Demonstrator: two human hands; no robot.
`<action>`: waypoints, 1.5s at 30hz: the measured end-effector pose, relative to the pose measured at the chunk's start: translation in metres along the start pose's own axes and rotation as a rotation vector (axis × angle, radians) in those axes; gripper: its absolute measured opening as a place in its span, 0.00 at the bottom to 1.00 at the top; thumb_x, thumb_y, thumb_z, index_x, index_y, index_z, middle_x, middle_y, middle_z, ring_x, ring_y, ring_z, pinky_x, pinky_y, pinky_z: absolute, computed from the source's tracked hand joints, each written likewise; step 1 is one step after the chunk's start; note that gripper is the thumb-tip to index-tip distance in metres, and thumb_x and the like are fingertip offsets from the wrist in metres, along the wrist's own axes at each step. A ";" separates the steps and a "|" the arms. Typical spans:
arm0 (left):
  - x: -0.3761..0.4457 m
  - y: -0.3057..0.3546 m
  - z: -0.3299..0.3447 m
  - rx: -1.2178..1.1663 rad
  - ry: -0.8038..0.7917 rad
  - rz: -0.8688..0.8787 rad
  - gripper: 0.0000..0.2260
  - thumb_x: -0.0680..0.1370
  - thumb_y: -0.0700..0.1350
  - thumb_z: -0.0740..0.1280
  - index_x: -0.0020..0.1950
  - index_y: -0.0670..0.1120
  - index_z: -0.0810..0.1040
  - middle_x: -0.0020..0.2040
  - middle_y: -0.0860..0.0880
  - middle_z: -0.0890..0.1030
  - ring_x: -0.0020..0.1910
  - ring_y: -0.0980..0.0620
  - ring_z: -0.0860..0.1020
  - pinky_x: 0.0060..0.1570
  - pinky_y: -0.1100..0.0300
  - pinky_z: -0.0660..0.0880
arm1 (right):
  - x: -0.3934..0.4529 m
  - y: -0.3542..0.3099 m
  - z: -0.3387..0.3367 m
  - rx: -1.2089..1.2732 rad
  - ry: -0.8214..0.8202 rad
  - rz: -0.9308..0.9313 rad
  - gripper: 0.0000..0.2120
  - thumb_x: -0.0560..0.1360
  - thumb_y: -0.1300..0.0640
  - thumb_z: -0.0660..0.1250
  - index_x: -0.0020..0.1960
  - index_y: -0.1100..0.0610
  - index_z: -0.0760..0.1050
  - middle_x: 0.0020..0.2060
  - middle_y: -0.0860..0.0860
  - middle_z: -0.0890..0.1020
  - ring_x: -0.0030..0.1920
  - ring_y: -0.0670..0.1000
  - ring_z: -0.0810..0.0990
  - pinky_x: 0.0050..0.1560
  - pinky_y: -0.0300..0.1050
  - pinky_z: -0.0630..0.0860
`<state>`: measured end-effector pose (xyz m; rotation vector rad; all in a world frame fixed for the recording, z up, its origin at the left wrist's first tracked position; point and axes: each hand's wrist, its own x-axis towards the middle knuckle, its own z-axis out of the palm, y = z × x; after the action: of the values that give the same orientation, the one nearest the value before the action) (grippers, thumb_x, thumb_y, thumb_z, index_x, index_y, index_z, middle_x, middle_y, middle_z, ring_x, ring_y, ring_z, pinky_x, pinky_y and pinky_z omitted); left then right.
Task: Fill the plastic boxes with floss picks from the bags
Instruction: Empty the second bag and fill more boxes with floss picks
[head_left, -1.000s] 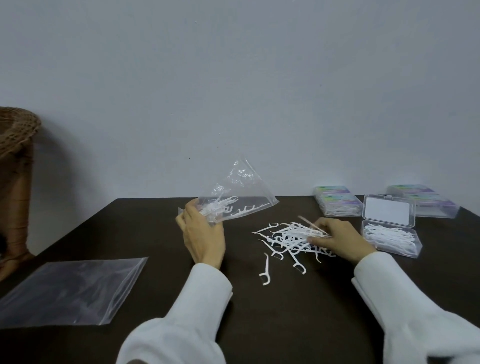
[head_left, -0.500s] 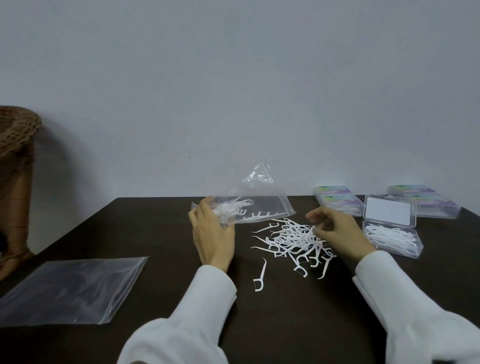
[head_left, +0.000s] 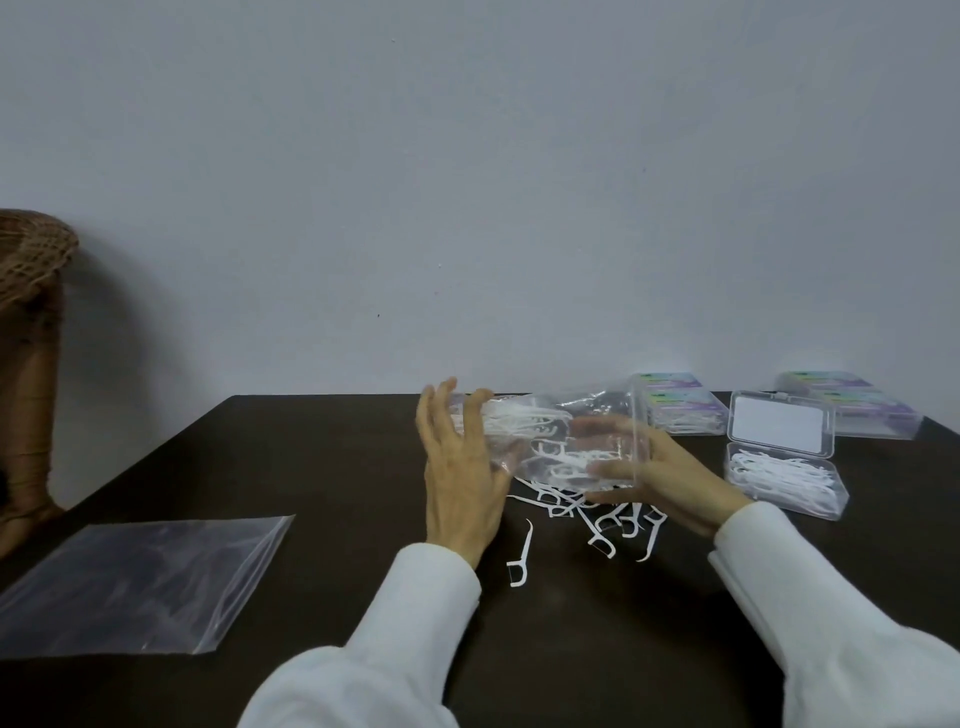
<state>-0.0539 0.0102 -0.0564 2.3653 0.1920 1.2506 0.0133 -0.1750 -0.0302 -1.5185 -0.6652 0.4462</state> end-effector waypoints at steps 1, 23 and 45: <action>0.000 0.002 -0.002 -0.085 -0.024 -0.035 0.20 0.74 0.55 0.69 0.63 0.51 0.71 0.74 0.46 0.53 0.74 0.48 0.52 0.61 0.57 0.67 | -0.001 -0.001 0.000 -0.040 -0.003 -0.023 0.21 0.69 0.66 0.71 0.60 0.54 0.74 0.56 0.49 0.78 0.50 0.48 0.82 0.45 0.40 0.80; -0.001 0.001 -0.004 0.210 -0.051 0.072 0.36 0.58 0.34 0.74 0.64 0.52 0.69 0.63 0.46 0.67 0.52 0.48 0.69 0.45 0.55 0.72 | -0.003 -0.008 0.006 -0.448 0.000 -0.095 0.13 0.69 0.47 0.68 0.52 0.39 0.72 0.55 0.38 0.72 0.56 0.45 0.73 0.55 0.40 0.71; -0.005 0.011 -0.007 0.019 -0.198 0.229 0.36 0.70 0.28 0.67 0.72 0.52 0.63 0.73 0.54 0.49 0.65 0.45 0.71 0.52 0.55 0.78 | 0.000 0.007 0.019 -0.462 0.120 -0.004 0.14 0.71 0.48 0.68 0.53 0.55 0.76 0.46 0.49 0.80 0.48 0.46 0.80 0.41 0.27 0.73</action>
<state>-0.0634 0.0006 -0.0519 2.5645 -0.1338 1.1048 0.0021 -0.1603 -0.0387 -1.9615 -0.7076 0.2003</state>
